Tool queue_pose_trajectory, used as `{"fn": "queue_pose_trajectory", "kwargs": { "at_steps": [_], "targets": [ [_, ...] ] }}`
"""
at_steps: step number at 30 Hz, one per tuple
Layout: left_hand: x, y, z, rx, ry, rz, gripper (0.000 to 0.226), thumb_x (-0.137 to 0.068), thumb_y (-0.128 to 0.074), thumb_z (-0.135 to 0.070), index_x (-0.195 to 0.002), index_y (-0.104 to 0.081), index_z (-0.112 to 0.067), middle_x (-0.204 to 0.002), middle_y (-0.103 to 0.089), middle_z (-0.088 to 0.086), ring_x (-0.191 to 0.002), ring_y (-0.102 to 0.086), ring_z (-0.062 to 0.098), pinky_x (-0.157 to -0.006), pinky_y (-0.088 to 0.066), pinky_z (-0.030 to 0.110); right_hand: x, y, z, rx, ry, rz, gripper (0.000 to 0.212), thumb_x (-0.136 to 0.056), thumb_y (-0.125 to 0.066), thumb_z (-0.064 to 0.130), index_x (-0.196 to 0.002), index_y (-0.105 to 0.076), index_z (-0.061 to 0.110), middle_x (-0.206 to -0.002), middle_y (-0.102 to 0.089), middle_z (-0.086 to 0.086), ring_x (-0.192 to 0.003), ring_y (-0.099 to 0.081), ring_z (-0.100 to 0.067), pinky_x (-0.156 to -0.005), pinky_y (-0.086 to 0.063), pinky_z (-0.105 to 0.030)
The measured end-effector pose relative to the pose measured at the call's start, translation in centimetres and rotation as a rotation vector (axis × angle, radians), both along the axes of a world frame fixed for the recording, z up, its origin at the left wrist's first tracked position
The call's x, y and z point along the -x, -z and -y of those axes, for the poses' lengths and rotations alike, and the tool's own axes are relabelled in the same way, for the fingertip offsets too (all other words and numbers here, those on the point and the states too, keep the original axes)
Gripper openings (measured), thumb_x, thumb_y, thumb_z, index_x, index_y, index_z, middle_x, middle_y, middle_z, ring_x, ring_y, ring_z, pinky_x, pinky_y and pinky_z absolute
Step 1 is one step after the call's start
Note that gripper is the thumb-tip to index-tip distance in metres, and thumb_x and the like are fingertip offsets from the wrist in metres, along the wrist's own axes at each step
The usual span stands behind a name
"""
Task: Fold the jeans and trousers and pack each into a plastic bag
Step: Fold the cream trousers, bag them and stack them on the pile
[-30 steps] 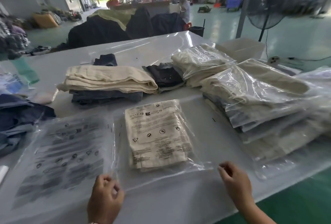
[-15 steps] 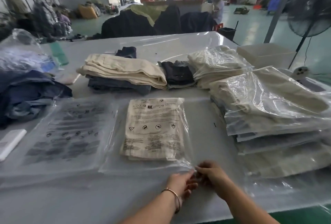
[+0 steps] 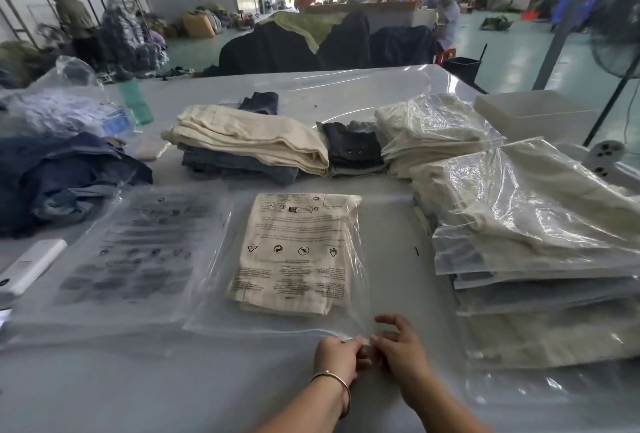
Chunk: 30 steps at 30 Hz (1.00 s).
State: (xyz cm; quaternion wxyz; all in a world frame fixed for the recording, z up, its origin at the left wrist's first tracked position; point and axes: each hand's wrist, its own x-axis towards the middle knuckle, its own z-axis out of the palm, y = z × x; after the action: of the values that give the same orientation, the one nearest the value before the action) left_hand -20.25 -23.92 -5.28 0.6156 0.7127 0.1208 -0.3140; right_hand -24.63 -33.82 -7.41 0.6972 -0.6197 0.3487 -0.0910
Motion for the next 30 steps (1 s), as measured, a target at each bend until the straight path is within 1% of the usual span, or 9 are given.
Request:
{"fn": "queue_pose_trajectory", "kwargs": {
  "at_steps": [5, 10, 16, 21, 23, 25, 27, 28, 30],
  "targets": [
    [-3.5, 0.7, -4.8, 0.003, -0.161, -0.014, 0.027, -0.093, -0.058, -0.007, -0.066, -0.054, -0.005, -0.054, -0.057, 0.005, -0.031, -0.053, 0.006, -0.031, -0.026, 0.010, 0.5, -0.1, 1.8, 0.056, 0.053, 0.007, 0.031, -0.081, -0.056, -0.017, -0.099, -0.056, 0.008, -0.049, -0.052, -0.006, -0.035, -0.042, -0.011, -0.036, -0.033, -0.016],
    [-7.7, 1.1, -12.1, -0.018, -0.322, 0.011, 0.028, -0.092, -0.058, -0.002, -0.064, -0.053, -0.002, -0.037, -0.054, 0.000, -0.028, -0.052, 0.006, -0.028, -0.026, 0.008, 0.2, -0.7, 3.0, 0.114, 0.052, -0.016, 0.030, -0.080, -0.054, -0.018, -0.099, -0.056, 0.004, -0.052, -0.054, -0.010, -0.034, -0.042, -0.008, -0.034, -0.033, -0.017],
    [-11.0, 0.6, -19.8, -0.117, -0.435, 0.083, 0.031, -0.091, -0.060, -0.001, -0.061, -0.052, -0.003, -0.034, -0.052, -0.001, -0.027, -0.049, 0.005, -0.028, -0.027, 0.008, 0.0, -1.2, 3.1, 0.120, 0.040, -0.033, 0.028, -0.079, -0.053, -0.020, -0.097, -0.057, 0.002, -0.055, -0.053, -0.015, -0.031, -0.040, -0.008, -0.034, -0.030, -0.012],
    [-11.0, 0.0, -21.8, -0.127, -0.357, 0.074, 0.029, -0.089, -0.061, -0.001, -0.061, -0.054, -0.004, -0.039, -0.051, 0.000, -0.028, -0.049, 0.007, -0.032, -0.028, 0.008, 0.0, -1.3, 2.6, 0.162, 0.029, -0.074, 0.027, -0.080, -0.053, -0.017, -0.093, -0.059, 0.006, -0.054, -0.052, -0.015, -0.030, -0.039, -0.007, -0.033, -0.029, -0.011],
    [-10.9, -0.3, -22.3, -0.112, -0.299, 0.011, 0.027, -0.088, -0.061, -0.003, -0.063, -0.054, -0.006, -0.042, -0.052, 0.000, -0.030, -0.049, 0.008, -0.033, -0.028, 0.009, -0.2, -1.2, 2.7, 0.225, 0.007, -0.144, 0.024, -0.079, -0.053, -0.014, -0.090, -0.060, 0.006, -0.051, -0.051, -0.012, -0.033, -0.039, -0.014, -0.035, -0.029, -0.014],
    [-11.0, -0.7, -23.0, -0.125, -0.221, -0.046, 0.025, -0.086, -0.060, -0.007, -0.061, -0.055, -0.010, -0.045, -0.052, 0.000, -0.033, -0.052, 0.010, -0.036, -0.028, 0.011, -0.8, -1.2, 2.9, 0.312, -0.016, -0.219, 0.016, -0.080, -0.056, -0.008, -0.087, -0.060, 0.005, -0.052, -0.052, -0.012, -0.041, -0.042, -0.019, -0.041, -0.033, -0.020],
    [-11.6, -1.0, -23.2, -0.167, -0.133, -0.053, 0.024, -0.083, -0.058, -0.010, -0.059, -0.056, -0.013, -0.049, -0.055, 0.002, -0.040, -0.057, 0.015, -0.041, -0.029, 0.013, -1.9, -1.1, 3.1, 0.457, -0.010, -0.282, 0.005, -0.081, -0.059, 0.003, -0.080, -0.061, 0.007, -0.058, -0.056, -0.011, -0.050, -0.049, -0.024, -0.051, -0.041, -0.028],
    [-12.0, -1.2, -23.1, -0.183, -0.101, -0.031, 0.022, -0.082, -0.058, -0.010, -0.060, -0.056, -0.013, -0.050, -0.056, 0.003, -0.043, -0.059, 0.017, -0.043, -0.030, 0.014, -2.7, -1.3, 3.1, 0.539, 0.001, -0.310, 0.005, -0.082, -0.061, 0.010, -0.077, -0.061, 0.008, -0.061, -0.058, -0.010, -0.055, -0.053, -0.026, -0.055, -0.043, -0.031],
    [-13.3, -1.2, -22.3, -0.176, -0.079, 0.035, 0.021, -0.082, -0.062, -0.010, -0.064, -0.054, -0.014, -0.048, -0.052, 0.000, -0.042, -0.054, 0.014, -0.044, -0.034, 0.018, -4.6, -1.9, 2.6, 0.581, 0.017, -0.317, 0.020, -0.086, -0.064, 0.026, -0.077, -0.063, 0.009, -0.065, -0.061, -0.007, -0.062, -0.055, -0.025, -0.060, -0.042, -0.032]
  ]
}}
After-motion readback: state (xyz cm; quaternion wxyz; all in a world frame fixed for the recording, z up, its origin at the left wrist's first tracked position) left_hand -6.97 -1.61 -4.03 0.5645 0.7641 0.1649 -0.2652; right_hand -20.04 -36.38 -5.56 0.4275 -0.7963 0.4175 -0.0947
